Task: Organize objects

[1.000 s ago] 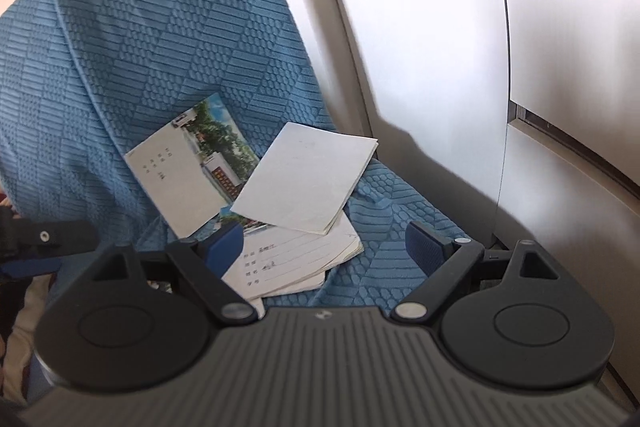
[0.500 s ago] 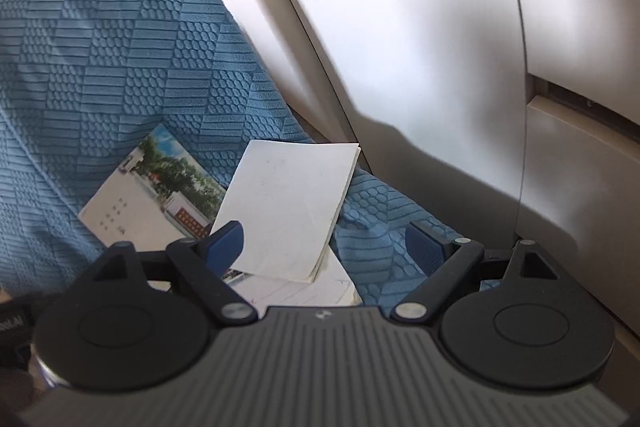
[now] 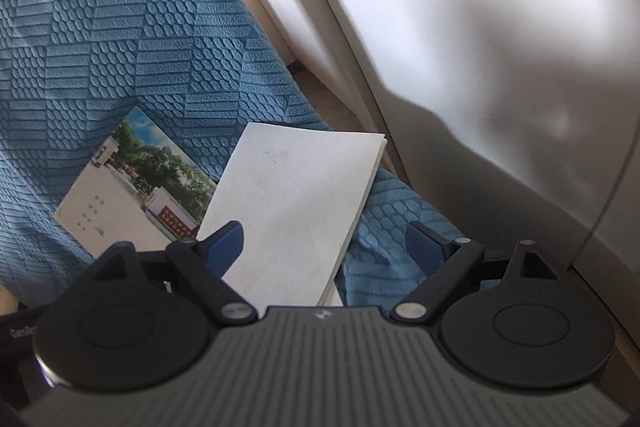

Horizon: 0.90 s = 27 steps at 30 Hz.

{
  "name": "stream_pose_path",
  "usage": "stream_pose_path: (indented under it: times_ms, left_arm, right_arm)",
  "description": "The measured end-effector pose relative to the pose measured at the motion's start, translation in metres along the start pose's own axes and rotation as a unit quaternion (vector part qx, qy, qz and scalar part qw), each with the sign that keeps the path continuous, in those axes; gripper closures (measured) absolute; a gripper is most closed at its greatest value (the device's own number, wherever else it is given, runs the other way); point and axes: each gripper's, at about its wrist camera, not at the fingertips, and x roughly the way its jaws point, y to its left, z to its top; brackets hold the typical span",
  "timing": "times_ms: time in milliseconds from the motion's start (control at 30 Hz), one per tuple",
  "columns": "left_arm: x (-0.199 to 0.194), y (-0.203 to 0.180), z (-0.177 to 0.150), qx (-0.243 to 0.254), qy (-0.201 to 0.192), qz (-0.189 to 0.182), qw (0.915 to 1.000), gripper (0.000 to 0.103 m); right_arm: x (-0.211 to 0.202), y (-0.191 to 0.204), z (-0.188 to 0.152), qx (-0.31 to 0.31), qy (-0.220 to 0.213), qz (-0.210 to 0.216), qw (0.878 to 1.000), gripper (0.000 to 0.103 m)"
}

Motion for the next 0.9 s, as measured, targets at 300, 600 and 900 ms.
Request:
stream_pose_path:
  times_ms: [300, 600, 900]
  left_arm:
    - [0.049, 0.006, 0.016, 0.039, 0.0, 0.008, 0.9992, 0.002]
    - [0.087, 0.011, 0.033, 0.048, 0.009, -0.008, 0.9988, 0.003]
    - [0.115, 0.011, 0.037, 0.064, 0.017, -0.004, 0.9978, 0.004]
  right_arm:
    - [0.052, -0.013, 0.025, -0.023, 0.008, 0.001, 1.0, 0.014]
    - [0.09, -0.024, 0.037, -0.025, 0.01, 0.027, 0.999, 0.014]
    - [0.117, -0.03, 0.035, -0.006, 0.037, 0.037, 0.999, 0.015]
